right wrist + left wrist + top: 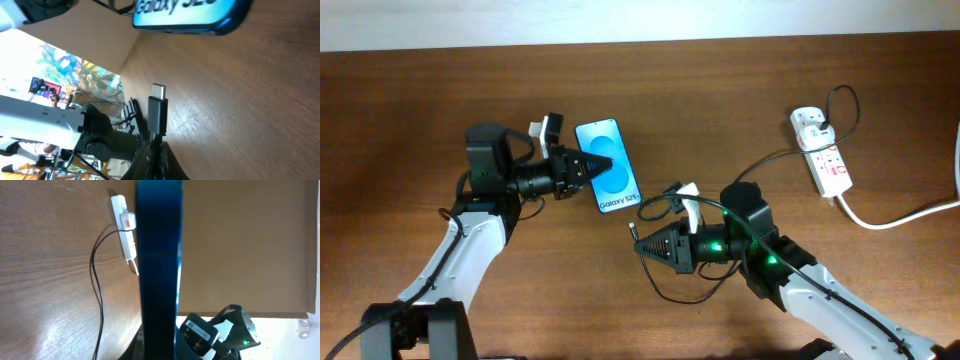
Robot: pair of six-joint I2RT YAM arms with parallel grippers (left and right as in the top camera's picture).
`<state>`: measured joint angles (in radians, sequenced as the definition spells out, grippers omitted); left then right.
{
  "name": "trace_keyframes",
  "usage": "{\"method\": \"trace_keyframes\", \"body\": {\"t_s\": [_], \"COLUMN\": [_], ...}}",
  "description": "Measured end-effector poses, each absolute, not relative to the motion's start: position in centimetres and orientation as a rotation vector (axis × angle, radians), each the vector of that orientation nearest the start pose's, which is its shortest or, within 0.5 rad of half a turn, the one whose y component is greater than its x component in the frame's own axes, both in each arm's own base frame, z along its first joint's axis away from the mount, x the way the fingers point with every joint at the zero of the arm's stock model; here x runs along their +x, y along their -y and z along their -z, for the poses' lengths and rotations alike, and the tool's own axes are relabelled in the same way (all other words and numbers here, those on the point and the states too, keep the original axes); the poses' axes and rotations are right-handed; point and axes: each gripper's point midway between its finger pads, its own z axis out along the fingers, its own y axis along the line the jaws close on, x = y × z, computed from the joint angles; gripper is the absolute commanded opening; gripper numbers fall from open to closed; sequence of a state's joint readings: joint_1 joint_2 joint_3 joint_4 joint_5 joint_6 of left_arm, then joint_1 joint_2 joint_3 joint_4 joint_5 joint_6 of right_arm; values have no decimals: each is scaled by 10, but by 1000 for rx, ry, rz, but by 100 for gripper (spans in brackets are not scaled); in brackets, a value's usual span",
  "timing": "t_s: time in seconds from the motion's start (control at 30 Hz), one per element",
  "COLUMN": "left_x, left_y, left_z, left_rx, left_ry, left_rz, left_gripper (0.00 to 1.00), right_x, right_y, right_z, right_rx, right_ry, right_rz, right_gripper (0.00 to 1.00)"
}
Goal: Plug charger to phone and switch on socket
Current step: 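Push the USB-C plug up into the phone's bottom port with the right gripper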
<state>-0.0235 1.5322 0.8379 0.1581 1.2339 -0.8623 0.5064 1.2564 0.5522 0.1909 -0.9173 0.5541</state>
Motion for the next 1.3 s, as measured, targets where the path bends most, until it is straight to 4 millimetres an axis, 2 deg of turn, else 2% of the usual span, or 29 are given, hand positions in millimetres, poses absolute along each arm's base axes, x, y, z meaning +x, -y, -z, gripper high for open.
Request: {"method": "trace_keyframes", "body": {"t_s": [0.13, 0.27, 0.33, 0.6, 1.17, 1.3], "left_x": [346, 343, 343, 343, 340, 339], "left_y": [172, 188, 188, 188, 187, 193], "left_z": [-199, -195, -195, -194, -188, -191], "left_rx": [-84, -62, -64, -54, -12, 104], "left_ry": [-2200, -2225, -2226, -2223, -2232, -2197], "left_rz": [1790, 1772, 1769, 1765, 1732, 1694], "left_gripper": [0, 0, 0, 0, 0, 0], "right_x": [220, 220, 218, 229, 231, 232], "right_y": [-273, -279, -283, -280, -279, -281], "right_z": [-162, -162, -161, -156, -156, -157], "right_rx": [-542, -552, -560, -503, -497, -496], "right_ry": [-2183, -2172, -2176, -2189, -2183, -2168], "right_rz": [-1524, -1492, -1476, -1397, -1388, -1394], "right_gripper": [4, 4, 4, 4, 4, 4]}}
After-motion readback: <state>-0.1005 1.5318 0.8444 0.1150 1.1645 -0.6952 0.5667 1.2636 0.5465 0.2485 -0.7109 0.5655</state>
